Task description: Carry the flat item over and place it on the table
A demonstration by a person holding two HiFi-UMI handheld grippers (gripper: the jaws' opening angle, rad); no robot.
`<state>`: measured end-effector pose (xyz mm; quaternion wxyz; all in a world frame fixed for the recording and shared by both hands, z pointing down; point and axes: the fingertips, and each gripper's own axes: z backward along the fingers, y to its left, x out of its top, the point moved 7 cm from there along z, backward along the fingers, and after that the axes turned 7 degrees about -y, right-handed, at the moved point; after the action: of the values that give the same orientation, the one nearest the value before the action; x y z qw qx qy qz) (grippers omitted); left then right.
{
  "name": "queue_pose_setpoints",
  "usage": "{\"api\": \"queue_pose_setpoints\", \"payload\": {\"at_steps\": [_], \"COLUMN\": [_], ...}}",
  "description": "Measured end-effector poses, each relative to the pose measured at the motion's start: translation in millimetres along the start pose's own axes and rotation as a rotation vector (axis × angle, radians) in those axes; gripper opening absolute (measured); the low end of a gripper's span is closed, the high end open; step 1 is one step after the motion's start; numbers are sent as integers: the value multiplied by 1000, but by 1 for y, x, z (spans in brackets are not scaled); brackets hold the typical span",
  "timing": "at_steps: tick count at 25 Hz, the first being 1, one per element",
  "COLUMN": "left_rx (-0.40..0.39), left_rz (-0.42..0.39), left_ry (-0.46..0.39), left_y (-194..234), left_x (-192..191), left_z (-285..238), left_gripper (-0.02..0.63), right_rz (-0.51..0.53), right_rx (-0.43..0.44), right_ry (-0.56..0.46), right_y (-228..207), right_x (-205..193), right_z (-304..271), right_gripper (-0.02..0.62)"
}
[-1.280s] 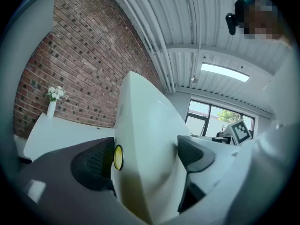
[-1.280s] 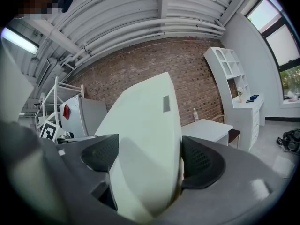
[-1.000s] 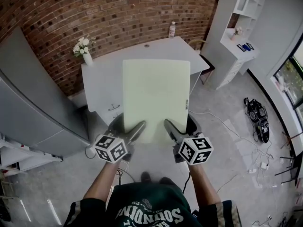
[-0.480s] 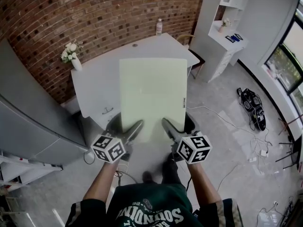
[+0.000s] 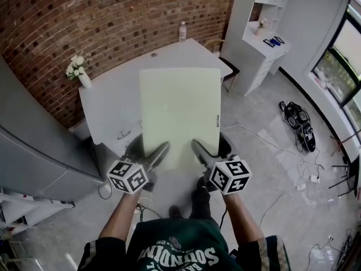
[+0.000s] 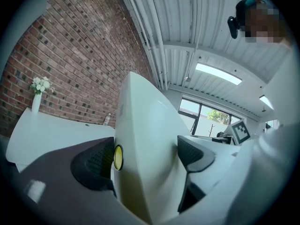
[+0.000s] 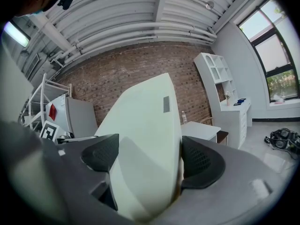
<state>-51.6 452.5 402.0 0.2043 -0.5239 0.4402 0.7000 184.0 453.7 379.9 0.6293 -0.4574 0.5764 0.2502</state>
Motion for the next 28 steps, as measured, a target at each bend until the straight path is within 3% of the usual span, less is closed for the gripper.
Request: {"api": "queue_pose_setpoints", "payload": {"at_steps": [10,28], "left_rx": [15,121], "left_rz": [-3,6], "left_ry": [9,-3], "left_y": [11,55], "left_x": [0,11], "left_z": [-34,-146], "left_gripper": [420,419], "right_rz": [-12,-20], "right_rx": [11,105], "right_ry": [6,59], "right_y": [-27,-113], "right_x": [5,40], "right_z": [-27,-139], "right_gripper": [411,408]}}
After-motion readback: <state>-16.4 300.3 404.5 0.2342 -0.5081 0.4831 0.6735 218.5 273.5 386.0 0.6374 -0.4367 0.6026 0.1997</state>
